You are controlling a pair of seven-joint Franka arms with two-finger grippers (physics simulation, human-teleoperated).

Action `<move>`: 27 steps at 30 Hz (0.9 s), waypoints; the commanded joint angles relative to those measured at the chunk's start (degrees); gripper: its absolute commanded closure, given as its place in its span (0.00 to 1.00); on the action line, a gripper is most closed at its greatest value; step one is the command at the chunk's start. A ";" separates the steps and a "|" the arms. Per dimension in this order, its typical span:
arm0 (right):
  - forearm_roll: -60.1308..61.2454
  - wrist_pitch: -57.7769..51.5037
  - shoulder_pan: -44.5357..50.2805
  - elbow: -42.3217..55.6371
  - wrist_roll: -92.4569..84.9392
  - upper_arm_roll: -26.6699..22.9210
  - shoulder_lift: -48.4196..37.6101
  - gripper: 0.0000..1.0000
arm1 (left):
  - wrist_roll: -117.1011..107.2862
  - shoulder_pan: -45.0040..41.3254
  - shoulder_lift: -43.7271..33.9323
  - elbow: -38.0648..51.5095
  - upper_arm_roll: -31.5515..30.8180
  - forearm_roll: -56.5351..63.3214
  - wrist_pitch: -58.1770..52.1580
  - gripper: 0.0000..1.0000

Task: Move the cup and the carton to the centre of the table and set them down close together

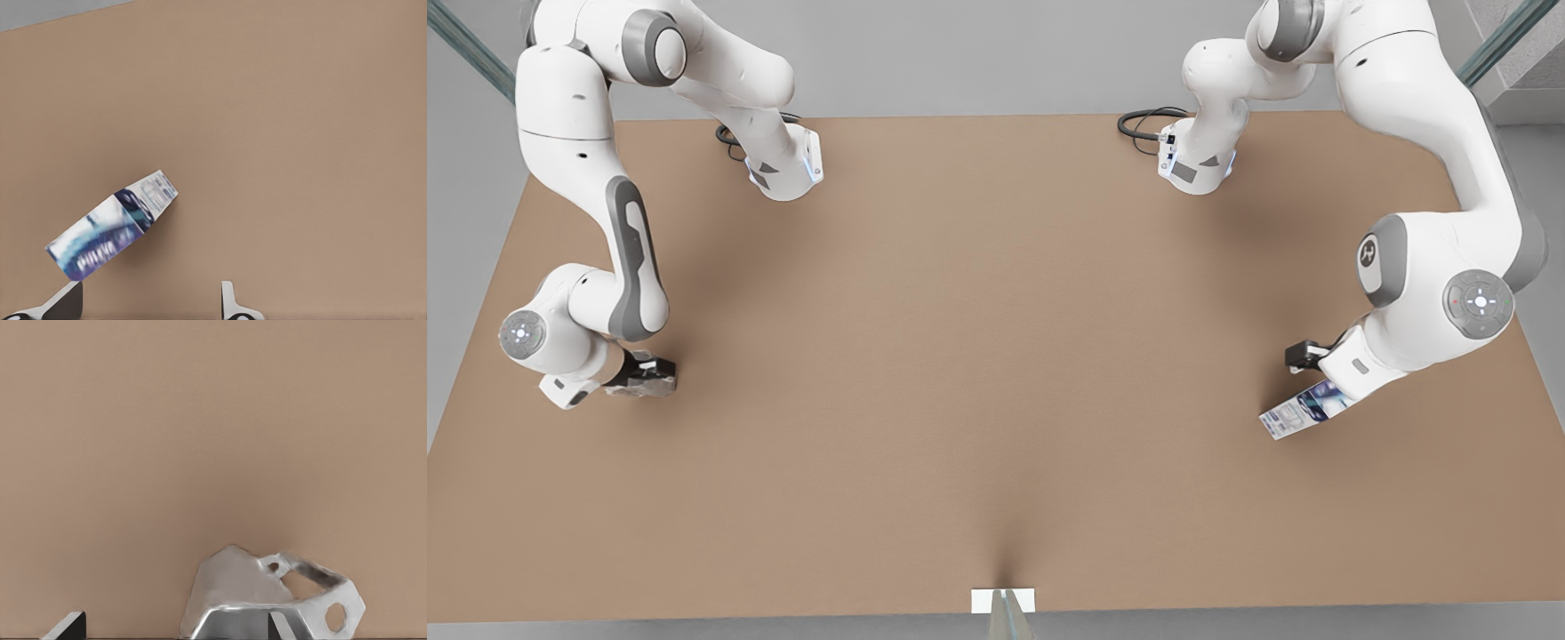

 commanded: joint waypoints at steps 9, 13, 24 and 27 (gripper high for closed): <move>0.00 3.68 -0.09 -1.89 0.69 -0.18 2.01 0.33 | 0.09 0.02 1.07 1.18 0.09 0.02 -0.08 0.00; 0.09 3.95 0.61 -1.89 13.34 -0.09 2.01 0.36 | 0.09 0.02 1.34 1.18 0.18 -0.07 0.01 0.00; 0.09 7.47 -0.35 -2.59 20.47 -0.35 2.89 0.79 | 0.00 0.02 1.77 1.18 0.18 -0.07 0.01 0.00; 0.09 7.29 -0.53 -3.47 20.38 -0.35 2.01 0.79 | 0.09 0.02 1.77 1.18 0.18 -0.07 0.01 0.00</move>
